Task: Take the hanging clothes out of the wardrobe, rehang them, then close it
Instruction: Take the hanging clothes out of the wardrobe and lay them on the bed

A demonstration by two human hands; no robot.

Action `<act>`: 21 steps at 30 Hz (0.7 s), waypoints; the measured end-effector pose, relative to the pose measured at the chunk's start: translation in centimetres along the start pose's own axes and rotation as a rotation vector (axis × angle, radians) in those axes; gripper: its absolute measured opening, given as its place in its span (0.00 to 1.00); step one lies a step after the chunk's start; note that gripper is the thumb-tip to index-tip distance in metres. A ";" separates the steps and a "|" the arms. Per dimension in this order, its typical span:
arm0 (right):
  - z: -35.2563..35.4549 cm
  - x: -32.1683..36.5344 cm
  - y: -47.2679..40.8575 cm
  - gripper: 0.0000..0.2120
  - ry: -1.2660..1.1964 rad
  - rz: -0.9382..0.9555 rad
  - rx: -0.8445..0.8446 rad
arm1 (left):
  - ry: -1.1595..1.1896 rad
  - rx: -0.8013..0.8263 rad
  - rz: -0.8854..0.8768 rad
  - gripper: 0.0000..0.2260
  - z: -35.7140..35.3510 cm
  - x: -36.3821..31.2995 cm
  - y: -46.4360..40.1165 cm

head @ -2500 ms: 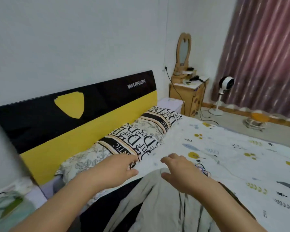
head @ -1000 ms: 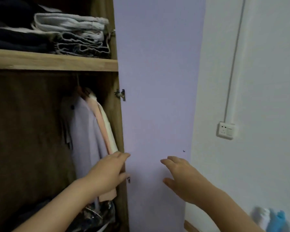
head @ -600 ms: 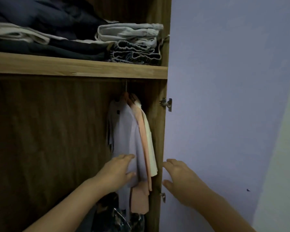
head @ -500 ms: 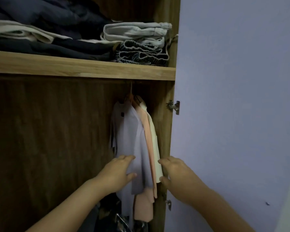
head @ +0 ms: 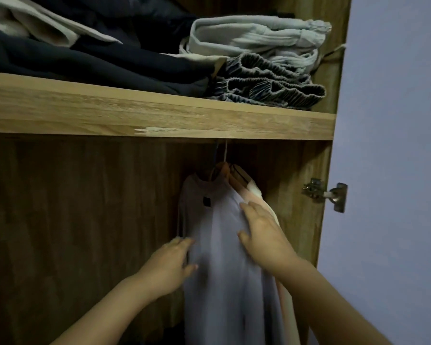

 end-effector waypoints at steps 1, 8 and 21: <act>-0.2 0.2 -1.2 0.30 0.006 -0.005 -0.028 | -0.007 -0.007 -0.002 0.24 0.4 0.7 -0.7; -1.8 0.5 -7.1 0.34 -0.117 -0.006 -0.135 | -0.023 -0.064 -0.020 0.26 2.7 4.2 -4.3; -4.1 0.6 -7.7 0.23 -1.102 -0.237 0.091 | 0.061 -0.087 -0.013 0.25 3.9 7.5 -5.9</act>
Point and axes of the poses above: each hand's wrist, its own y-axis away from the middle knuckle, its own z-axis out of the back of the hand, x = y × z, the point moved 5 cm from there along -y, towards the middle knuckle, and after that the axes turned 7 degrees about -z, right-handed, at the moved point
